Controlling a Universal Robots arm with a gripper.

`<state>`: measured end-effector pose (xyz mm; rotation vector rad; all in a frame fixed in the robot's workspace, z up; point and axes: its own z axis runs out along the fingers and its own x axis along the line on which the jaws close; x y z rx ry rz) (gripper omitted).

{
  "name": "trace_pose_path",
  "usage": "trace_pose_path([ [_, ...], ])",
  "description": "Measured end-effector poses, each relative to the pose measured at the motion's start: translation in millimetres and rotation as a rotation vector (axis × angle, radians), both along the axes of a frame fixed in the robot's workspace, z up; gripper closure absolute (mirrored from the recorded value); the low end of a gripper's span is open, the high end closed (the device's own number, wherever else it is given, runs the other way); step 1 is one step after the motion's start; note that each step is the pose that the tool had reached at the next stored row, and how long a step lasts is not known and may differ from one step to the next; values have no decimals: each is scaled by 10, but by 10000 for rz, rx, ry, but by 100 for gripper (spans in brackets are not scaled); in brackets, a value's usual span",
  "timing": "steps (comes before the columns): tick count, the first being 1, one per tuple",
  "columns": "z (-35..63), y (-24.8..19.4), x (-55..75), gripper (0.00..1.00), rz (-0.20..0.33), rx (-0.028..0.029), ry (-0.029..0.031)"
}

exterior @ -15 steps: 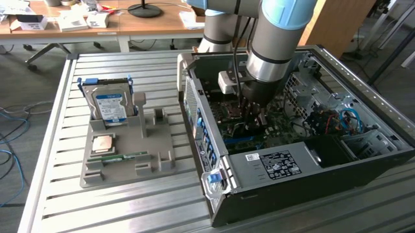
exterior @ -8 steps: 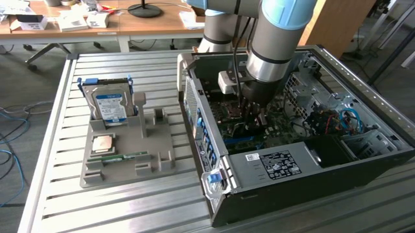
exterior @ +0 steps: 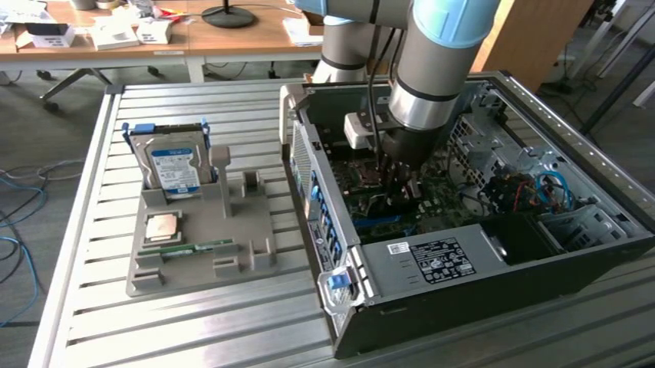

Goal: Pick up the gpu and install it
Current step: 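Insert the gpu into the slot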

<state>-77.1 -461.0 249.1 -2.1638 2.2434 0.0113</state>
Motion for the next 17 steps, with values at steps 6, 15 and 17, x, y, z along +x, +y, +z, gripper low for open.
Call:
trace_pose_path([
  [6,-9,0,0,74,0,3,-1],
  [15,-15,0,-1,74,0,-1,0],
  [17,-15,0,-1,74,0,-1,1],
])
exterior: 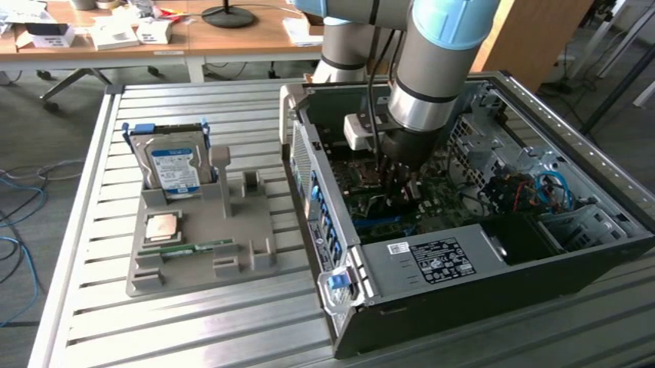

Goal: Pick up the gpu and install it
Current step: 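Insert the gpu into the slot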

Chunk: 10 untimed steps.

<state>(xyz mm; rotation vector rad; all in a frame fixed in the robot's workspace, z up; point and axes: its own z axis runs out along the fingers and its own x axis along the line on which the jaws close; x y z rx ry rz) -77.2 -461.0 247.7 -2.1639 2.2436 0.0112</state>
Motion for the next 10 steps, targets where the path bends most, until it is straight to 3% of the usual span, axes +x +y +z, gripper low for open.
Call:
trace_pose_path([
  [3,0,0,0,73,-1,0,1],
  [4,0,0,0,67,0,0,1],
  [10,65,0,0,67,-1,0,0],
])
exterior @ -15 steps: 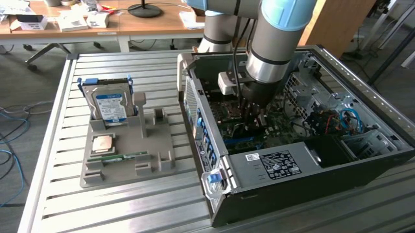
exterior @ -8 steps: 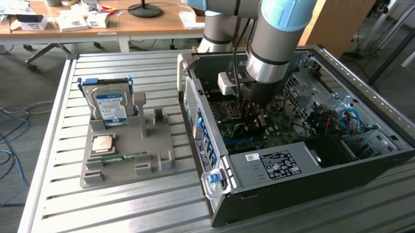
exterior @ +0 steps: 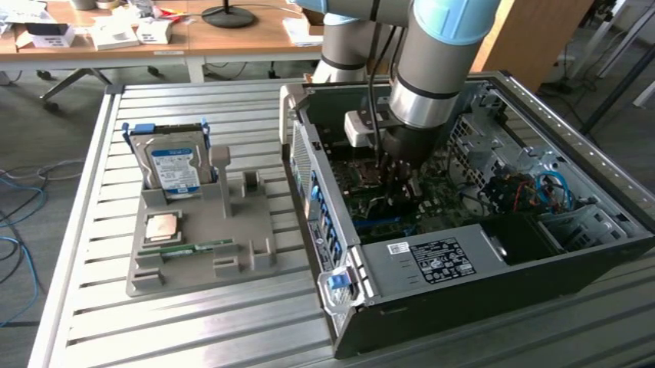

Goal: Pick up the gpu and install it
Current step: 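Insert the gpu into the slot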

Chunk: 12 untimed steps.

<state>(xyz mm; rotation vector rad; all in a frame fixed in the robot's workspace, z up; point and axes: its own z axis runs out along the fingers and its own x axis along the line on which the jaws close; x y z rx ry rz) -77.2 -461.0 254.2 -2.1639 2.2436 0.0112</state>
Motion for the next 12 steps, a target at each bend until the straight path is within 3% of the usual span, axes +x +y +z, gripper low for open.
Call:
trace_pose_path([
  [12,370,0,0,67,0,1,-1],
])
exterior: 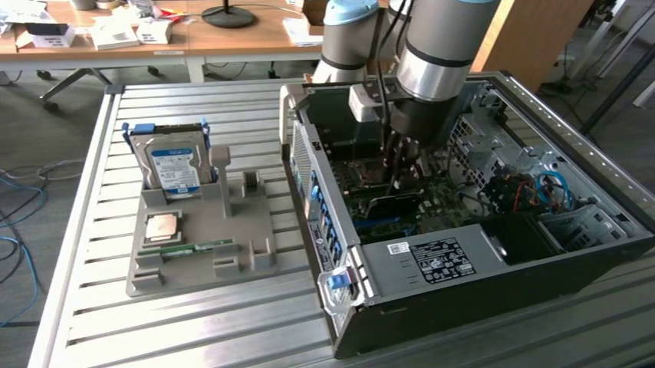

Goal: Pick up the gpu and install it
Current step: 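Insert the gpu into the slot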

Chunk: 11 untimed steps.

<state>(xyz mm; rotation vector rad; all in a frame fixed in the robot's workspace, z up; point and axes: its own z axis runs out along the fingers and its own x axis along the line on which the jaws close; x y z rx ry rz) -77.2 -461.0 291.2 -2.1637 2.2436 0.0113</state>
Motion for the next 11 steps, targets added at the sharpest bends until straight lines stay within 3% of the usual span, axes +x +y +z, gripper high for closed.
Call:
trace_pose_path([
  [11,201,0,0,67,0,0,1],
])
